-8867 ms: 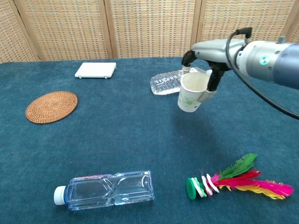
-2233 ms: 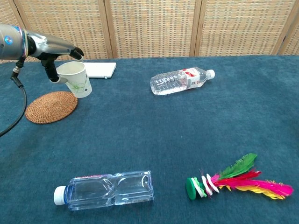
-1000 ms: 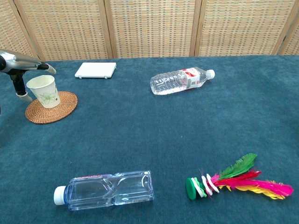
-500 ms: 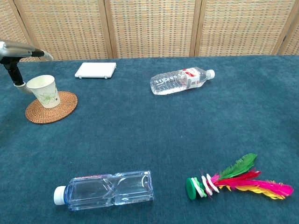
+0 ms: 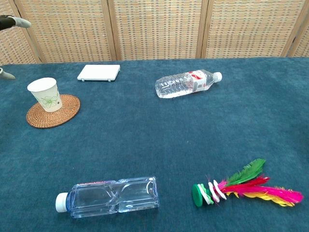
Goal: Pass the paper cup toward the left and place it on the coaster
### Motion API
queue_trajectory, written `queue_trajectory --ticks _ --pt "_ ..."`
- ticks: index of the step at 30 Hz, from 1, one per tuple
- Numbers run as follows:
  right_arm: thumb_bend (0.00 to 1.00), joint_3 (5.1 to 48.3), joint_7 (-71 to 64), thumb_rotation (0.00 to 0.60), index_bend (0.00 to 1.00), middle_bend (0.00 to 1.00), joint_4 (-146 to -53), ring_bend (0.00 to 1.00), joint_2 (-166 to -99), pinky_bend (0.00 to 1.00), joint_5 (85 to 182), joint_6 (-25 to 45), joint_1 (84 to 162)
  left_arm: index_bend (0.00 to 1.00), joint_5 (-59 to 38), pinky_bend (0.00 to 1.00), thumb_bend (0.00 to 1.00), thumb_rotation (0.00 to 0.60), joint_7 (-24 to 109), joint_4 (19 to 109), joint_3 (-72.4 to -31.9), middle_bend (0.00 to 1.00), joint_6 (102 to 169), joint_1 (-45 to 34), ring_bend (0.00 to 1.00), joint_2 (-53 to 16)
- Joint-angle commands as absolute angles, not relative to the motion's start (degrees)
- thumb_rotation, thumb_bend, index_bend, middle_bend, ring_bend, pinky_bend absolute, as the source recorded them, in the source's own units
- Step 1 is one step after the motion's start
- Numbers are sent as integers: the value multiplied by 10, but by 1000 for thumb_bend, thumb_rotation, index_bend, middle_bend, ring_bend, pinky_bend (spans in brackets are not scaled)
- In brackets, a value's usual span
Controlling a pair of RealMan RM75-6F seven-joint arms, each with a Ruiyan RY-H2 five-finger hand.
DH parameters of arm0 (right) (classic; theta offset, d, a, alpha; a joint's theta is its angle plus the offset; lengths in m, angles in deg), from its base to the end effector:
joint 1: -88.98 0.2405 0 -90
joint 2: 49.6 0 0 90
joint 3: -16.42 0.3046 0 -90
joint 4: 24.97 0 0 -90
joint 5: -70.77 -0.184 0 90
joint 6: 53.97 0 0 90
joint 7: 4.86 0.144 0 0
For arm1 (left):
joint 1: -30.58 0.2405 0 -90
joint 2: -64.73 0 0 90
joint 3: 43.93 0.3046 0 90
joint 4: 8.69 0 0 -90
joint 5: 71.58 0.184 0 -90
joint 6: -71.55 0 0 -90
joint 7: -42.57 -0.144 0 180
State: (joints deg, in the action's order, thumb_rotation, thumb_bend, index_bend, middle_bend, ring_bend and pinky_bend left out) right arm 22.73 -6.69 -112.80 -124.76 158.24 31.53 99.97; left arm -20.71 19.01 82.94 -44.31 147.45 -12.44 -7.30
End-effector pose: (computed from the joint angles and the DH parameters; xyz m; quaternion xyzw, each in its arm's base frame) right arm -0.3156 -0.2283 0.1500 0.5908 -0.3591 0.4660 0.5522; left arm -0.2437 0.3776 0.1497 -0.6534 -0.3185 -0.3230 0.6060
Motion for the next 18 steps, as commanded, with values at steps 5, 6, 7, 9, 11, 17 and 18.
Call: queue_trajectory --ticks 5,6,7,9,11,17,18 --pt "83 222 -88 600 0 0 -1127 0 -1252 0 1590 310 1004 0 -90 0 132 600 174 916 -388 0 1610 -4 0 -88" --pt "83 222 -93 600 0 0 -1126 0 -1254 0 1589 308 1005 0 -82 0 132 600 173 920 -382 0 1623 9 0 -91" --pt "83 222 -95 600 0 0 -1125 0 -1255 0 1588 307 1005 0 -76 0 132 600 175 923 -379 0 1632 18 0 -94" --pt "82 222 -100 600 0 0 -1124 0 -1257 0 1587 305 1006 0 -59 0 132 600 177 930 -371 0 1647 36 0 -97" --pt "83 222 -105 600 0 0 -1122 0 -1259 0 1588 304 1007 0 -37 0 130 600 171 936 -358 0 1662 53 0 -98" --pt "83 222 -133 600 0 0 -1113 0 -1268 0 1590 305 1008 0 10 0 130 600 172 949 -332 0 1676 90 0 -93" --pt "83 222 -137 600 0 0 -1113 0 -1270 0 1589 305 1009 0 15 0 130 600 175 947 -329 0 1674 98 0 -92"
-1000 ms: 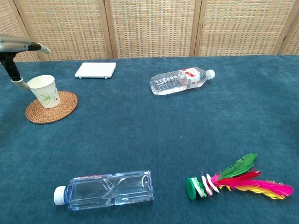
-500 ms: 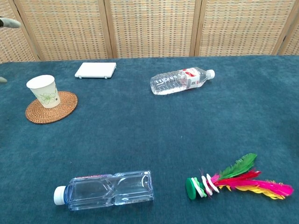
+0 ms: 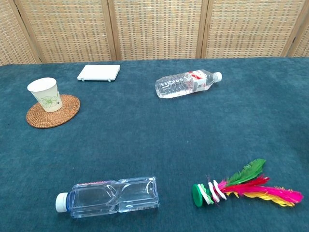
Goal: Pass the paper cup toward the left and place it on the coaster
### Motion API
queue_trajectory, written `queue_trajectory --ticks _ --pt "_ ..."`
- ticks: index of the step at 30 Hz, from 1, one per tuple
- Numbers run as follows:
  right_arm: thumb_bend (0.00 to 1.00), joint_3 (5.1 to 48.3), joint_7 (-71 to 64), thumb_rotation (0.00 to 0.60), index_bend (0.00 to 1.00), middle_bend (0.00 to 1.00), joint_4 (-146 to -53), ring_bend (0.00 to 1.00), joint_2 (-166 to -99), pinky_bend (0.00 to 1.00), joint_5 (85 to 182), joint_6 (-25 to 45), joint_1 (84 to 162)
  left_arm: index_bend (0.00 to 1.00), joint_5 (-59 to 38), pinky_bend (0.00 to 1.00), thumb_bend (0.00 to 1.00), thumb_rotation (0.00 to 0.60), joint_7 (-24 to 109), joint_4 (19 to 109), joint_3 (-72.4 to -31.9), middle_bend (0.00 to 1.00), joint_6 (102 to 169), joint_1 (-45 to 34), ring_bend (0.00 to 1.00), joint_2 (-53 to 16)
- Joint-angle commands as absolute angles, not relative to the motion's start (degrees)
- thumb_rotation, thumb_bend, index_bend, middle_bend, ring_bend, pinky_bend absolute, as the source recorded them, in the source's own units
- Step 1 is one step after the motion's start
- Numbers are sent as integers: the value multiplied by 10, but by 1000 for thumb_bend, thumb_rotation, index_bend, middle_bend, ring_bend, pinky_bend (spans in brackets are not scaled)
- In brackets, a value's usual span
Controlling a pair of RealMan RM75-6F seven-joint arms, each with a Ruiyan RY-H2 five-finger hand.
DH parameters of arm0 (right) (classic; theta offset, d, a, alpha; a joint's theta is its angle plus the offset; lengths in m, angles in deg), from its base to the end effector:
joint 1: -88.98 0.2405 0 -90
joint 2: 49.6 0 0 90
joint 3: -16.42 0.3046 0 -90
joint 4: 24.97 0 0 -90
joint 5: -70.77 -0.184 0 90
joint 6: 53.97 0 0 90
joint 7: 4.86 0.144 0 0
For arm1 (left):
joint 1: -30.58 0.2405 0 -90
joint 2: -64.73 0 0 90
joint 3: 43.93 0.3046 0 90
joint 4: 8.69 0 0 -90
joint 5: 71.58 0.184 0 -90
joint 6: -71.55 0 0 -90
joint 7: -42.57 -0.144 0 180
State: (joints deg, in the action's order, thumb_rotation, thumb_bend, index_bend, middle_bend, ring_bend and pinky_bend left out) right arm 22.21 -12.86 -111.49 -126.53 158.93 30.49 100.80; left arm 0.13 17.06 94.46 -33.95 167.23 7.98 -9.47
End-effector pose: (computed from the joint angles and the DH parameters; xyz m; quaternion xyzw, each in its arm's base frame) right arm -0.3132 -0.2315 0.1360 0.6201 -0.3288 0.4359 0.5634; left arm -0.2848 0.2307 0.1358 -0.6357 -0.3438 -0.3495 0.5963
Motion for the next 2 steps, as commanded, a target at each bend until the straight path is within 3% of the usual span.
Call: queue_trajectory --ticks 1,2 --pt "83 222 -138 600 0 0 -1113 0 -1270 0 1589 304 1009 0 19 0 130 600 177 945 -329 0 1672 102 0 -91" --pt "83 222 -138 600 0 0 -1114 0 -1271 0 1588 304 1009 0 22 0 130 600 177 943 -329 0 1671 107 0 -90"
